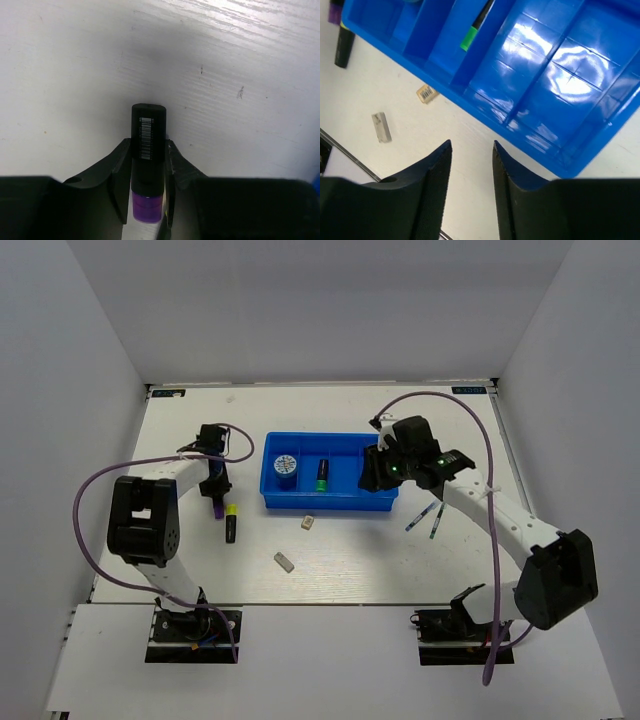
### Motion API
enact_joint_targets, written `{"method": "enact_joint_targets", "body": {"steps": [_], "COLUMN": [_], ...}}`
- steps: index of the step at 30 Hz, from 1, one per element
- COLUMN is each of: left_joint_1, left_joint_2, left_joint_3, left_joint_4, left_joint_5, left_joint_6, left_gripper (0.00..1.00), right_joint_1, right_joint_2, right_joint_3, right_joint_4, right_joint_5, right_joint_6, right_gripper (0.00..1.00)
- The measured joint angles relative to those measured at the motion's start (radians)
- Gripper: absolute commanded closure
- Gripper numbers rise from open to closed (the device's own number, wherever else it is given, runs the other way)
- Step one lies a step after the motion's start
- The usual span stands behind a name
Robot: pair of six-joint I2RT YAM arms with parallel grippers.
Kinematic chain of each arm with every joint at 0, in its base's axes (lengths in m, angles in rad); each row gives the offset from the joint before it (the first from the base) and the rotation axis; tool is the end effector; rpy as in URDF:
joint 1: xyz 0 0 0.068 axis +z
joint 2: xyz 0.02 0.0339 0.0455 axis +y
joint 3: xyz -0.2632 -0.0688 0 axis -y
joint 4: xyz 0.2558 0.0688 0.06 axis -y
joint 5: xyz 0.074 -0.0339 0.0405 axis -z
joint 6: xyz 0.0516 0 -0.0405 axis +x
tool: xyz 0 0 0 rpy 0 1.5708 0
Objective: Sort the stationery into containers
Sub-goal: Pick up the pen from the center of the board, then place the pen in the storage box.
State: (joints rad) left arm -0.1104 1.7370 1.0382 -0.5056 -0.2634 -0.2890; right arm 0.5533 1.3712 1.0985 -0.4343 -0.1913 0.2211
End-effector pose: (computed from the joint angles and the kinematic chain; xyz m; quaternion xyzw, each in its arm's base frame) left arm 0.3417 -0.0244 0.1389 -0.1108 0.9687 0.0907 0.2026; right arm 0.2714 0.1792 0.2794 -0.1889 0.8850 0.2377 0.3531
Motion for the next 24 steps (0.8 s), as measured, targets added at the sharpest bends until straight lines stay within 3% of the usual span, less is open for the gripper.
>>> {"method": "enact_joint_targets", "body": {"steps": [2, 4, 5, 9, 15, 24], "left_joint_1": [0.000, 0.000, 0.000, -0.021, -0.130, -0.346], "left_joint_2": [-0.022, -0.070, -0.104, -0.266, -0.424, -0.301], "left_joint_3": [0.000, -0.001, -0.001, -0.001, 0.003, 0.137], "left_joint_4": [-0.014, -0.028, -0.032, -0.035, -0.005, 0.063], "left_joint_5": [0.009, 0.030, 0.044, 0.097, 0.197, 0.290], "left_joint_6": [-0.004, -0.013, -0.019, -0.050, -0.107, -0.171], "left_gripper": [0.95, 0.96, 0.97, 0.99, 0.99, 0.99], "right_joint_1": [-0.006, -0.009, -0.010, -0.021, -0.046, -0.076], "right_joint_2": [-0.026, -0.050, -0.061, -0.101, -0.162, -0.177], "right_joint_3": [-0.024, -0.052, -0.066, -0.121, -0.181, -0.181], "right_joint_4": [-0.005, -0.005, -0.009, -0.024, -0.037, -0.033], "right_joint_5": [-0.008, -0.019, -0.024, -0.052, -0.063, -0.014], "right_joint_6": [-0.049, -0.118, -0.150, -0.274, -0.372, -0.406], "right_gripper": [0.40, 0.42, 0.58, 1.00, 1.00, 1.00]}}
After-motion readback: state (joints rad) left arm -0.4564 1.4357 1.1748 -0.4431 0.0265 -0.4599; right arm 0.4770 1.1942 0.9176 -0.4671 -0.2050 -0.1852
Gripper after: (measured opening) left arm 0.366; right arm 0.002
